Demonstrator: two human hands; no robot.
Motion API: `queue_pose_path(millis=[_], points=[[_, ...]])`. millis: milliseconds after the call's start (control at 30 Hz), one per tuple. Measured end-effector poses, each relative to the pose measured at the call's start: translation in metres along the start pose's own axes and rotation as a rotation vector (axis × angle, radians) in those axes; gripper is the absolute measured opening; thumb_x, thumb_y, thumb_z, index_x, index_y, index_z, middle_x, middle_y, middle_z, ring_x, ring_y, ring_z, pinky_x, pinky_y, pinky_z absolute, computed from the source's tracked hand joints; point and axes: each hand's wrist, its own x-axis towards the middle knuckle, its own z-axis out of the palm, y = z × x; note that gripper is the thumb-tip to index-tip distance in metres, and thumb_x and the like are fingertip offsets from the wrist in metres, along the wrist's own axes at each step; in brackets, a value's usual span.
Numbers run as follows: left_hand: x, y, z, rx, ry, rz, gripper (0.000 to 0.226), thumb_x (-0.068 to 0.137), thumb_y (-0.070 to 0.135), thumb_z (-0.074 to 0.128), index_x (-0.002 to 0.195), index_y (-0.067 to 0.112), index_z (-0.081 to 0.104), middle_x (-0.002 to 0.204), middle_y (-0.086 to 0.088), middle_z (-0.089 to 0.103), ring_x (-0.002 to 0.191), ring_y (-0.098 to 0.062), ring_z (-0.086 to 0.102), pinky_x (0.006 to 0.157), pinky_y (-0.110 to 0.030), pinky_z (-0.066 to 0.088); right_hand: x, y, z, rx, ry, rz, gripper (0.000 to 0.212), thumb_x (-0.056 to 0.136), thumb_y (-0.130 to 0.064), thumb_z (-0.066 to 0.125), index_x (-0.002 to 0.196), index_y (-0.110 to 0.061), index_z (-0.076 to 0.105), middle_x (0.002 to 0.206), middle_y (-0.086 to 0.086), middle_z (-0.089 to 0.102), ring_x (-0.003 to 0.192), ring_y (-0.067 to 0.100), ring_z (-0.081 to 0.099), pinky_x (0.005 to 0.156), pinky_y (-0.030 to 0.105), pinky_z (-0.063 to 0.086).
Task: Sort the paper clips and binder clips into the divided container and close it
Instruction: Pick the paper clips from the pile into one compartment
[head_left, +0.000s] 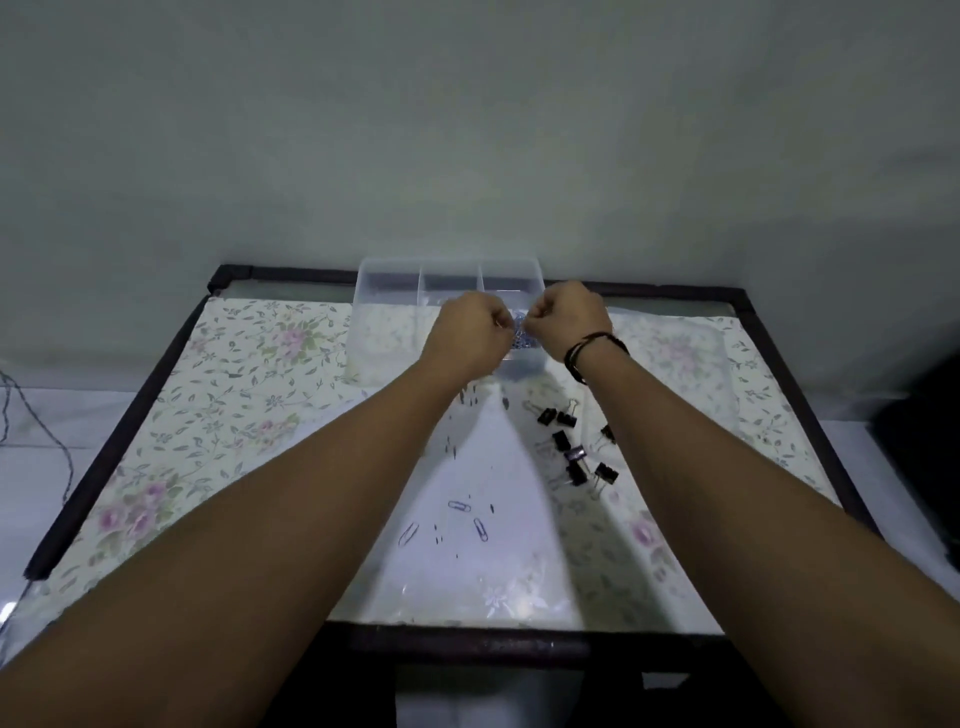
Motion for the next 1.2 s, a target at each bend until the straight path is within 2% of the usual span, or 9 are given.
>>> queue_pose_path(millis=[133,267,467,633,733,833,967,1133,1200], points=[[0.028,-0.001,0.013,0.136,-0.015,-0.041,0.024,0.089,0.020,0.070,0.108,0.006,0.071,0.101,-0.010,0.073,0.090,-0.026,0.070,0.080,-0.037,0.059,0.033,-0.001,0.012,-0.151,-0.036,-0.001,0.015,0.083,-0.022,0.076,0.077,-0.008,0.077,0.080,0.011,0.074,0.080,0.025,0.070,0.071,0.028,0.054],[0.001,-0.023,0.009,0.178,0.002,-0.012,0.026,0.088,0.015,0.069,0.113,0.010,0.069,0.107,-0.008,0.071,0.093,-0.025,0.067,0.085,-0.035,0.056,-0.005,0.003,0.015,-0.154,0.032,-0.101,0.013,0.084,-0.011,0.065,0.087,-0.010,0.078,0.094,0.010,0.076,0.093,0.029,0.070,0.083,0.034,0.057],[-0.100,-0.057,-0.005,0.372,-0.349,-0.150,0.016,0.085,0.028,0.074,0.085,0.014,0.065,0.088,-0.006,0.071,0.082,-0.023,0.066,0.072,-0.032,0.053,-0.129,0.011,0.048,-0.220,-0.456,-0.180,0.009,0.083,-0.025,0.072,0.083,-0.017,0.076,0.087,0.001,0.075,0.080,0.017,0.067,0.068,0.025,0.051],[-0.149,-0.076,-0.005,0.572,-0.458,-0.215,0.034,0.084,0.031,0.073,0.070,0.013,0.048,0.076,-0.003,0.057,0.076,-0.022,0.059,0.064,-0.033,0.048,-0.157,0.003,0.072,-0.393,-0.510,-0.319,0.021,0.088,-0.025,0.065,0.103,-0.011,0.066,0.104,0.010,0.062,0.091,0.028,0.061,0.069,0.031,0.046],[-0.160,-0.085,-0.006,0.574,-0.441,-0.273,0.034,0.087,0.029,0.073,0.080,0.013,0.044,0.076,0.000,0.050,0.080,-0.023,0.056,0.067,-0.033,0.046,-0.160,-0.004,0.078,-0.431,-0.547,-0.311,0.016,0.090,-0.018,0.059,0.088,-0.004,0.068,0.092,0.013,0.064,0.075,0.028,0.056,0.063,0.030,0.042],[-0.157,-0.091,-0.004,0.511,-0.442,-0.299,0.037,0.085,0.023,0.075,0.066,0.012,0.045,0.066,-0.002,0.051,0.073,-0.024,0.058,0.065,-0.033,0.049,-0.160,-0.008,0.078,-0.418,-0.582,-0.285,0.033,0.087,-0.016,0.058,0.056,-0.011,0.050,0.061,0.007,0.048,0.058,0.025,0.047,0.049,0.025,0.035],[-0.154,-0.091,0.001,0.457,-0.487,-0.302,0.036,0.088,0.016,0.063,0.060,0.013,0.040,0.064,-0.011,0.052,0.067,-0.024,0.053,0.064,-0.033,0.047,-0.166,-0.008,0.075,-0.406,-0.652,-0.300,0.044,0.077,-0.025,0.068,0.044,-0.018,0.039,0.048,0.003,0.038,0.043,0.020,0.038,0.045,0.022,0.034],[-0.145,-0.089,0.001,0.420,-0.440,-0.246,0.034,0.082,0.018,0.066,0.060,0.013,0.040,0.059,-0.002,0.046,0.057,-0.020,0.048,0.056,-0.030,0.044,-0.155,0.000,0.057,-0.223,-0.535,-0.212,0.009,0.083,-0.014,0.059,0.085,-0.007,0.065,0.084,0.010,0.067,0.078,0.027,0.062,0.060,0.030,0.044],[-0.136,-0.085,-0.004,0.318,-0.393,-0.256,0.029,0.079,0.012,0.067,0.062,0.010,0.044,0.058,-0.003,0.047,0.054,-0.019,0.044,0.052,-0.027,0.038,-0.152,0.007,0.046,-0.136,-0.526,-0.110,0.018,0.085,-0.010,0.057,0.101,-0.014,0.064,0.095,0.004,0.066,0.086,0.024,0.063,0.064,0.029,0.047]])
